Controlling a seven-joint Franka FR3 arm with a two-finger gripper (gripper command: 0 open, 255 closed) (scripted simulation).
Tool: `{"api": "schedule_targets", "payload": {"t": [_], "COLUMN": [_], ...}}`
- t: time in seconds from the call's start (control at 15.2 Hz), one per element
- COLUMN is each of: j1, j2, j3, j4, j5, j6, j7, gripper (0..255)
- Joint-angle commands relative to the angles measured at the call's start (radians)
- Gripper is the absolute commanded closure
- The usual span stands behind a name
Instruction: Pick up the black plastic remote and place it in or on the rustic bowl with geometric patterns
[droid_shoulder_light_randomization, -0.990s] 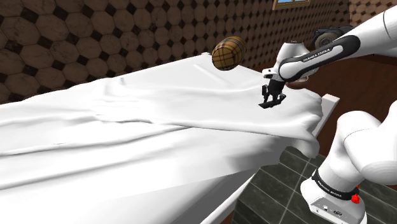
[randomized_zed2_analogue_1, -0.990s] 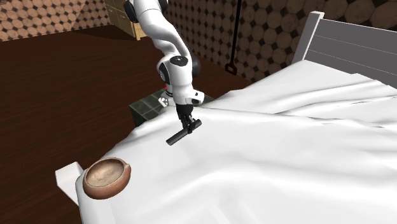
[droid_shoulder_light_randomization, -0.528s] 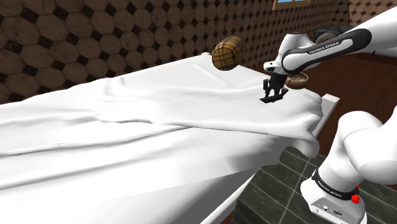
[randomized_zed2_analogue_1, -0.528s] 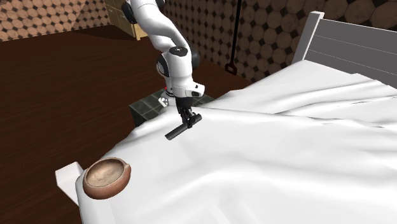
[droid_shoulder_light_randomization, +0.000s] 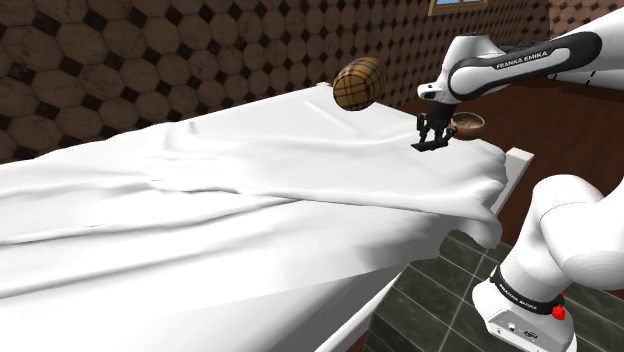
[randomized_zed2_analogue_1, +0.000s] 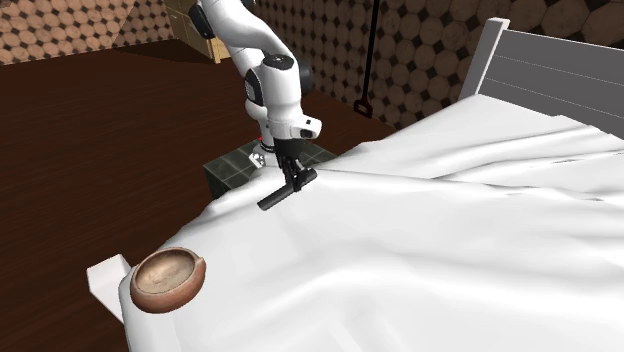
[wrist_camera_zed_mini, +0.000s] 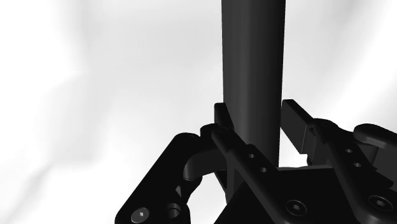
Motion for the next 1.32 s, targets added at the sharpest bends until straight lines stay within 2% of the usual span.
{"api": "schedule_targets", "payload": {"t": [0.0, 0.66, 0.99, 1.25], "j1": [-0.005, -0.011, 0.018, 0.079], "j2": [-0.016, -0.057, 0.028, 0.120], "j3": [0.019, 0.078, -0.070, -0.223], "j4": [0.017, 0.114, 0.218, 0.319], "j5": [0.001, 0.021, 0.038, 0.088], "j6": [-0.034, -0.174, -0.160, -0.147], "j7": [0.005, 0.007, -0.137, -0.268], "gripper": [255, 255, 255, 255]}}
